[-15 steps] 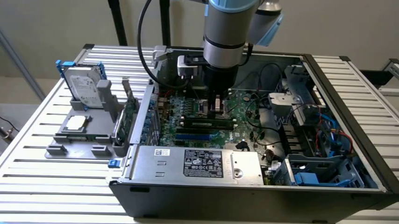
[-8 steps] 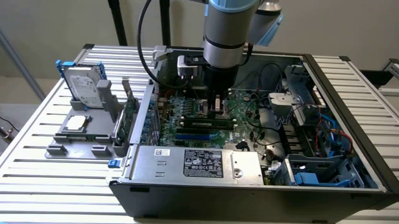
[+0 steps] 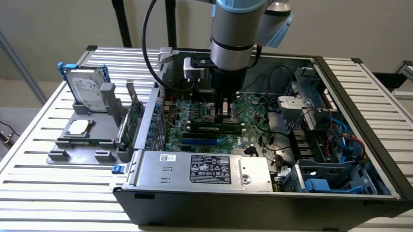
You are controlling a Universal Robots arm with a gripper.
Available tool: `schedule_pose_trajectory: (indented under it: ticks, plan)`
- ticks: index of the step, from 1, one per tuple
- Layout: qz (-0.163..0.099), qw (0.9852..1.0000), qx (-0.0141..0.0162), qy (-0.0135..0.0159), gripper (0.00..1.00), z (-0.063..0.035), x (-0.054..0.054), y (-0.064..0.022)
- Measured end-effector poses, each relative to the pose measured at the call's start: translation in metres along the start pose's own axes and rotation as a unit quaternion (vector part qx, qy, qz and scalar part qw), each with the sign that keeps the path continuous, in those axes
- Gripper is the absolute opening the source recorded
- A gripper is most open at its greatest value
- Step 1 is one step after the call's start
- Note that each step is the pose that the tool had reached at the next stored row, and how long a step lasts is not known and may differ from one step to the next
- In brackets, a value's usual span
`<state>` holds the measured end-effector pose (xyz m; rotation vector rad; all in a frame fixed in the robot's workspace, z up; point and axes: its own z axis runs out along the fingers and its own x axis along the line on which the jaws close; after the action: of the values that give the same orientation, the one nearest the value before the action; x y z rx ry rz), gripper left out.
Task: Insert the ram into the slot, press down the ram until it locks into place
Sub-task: 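Press down the ram until it locks into place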
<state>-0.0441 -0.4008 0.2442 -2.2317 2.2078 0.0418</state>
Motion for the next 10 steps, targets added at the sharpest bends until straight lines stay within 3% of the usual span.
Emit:
schedule_pose_trajectory:
  ticks: [10]
  plan:
    - [0.000,1.0000,0.0000,0.0000,0.11,0.0127,0.000,-0.0002]
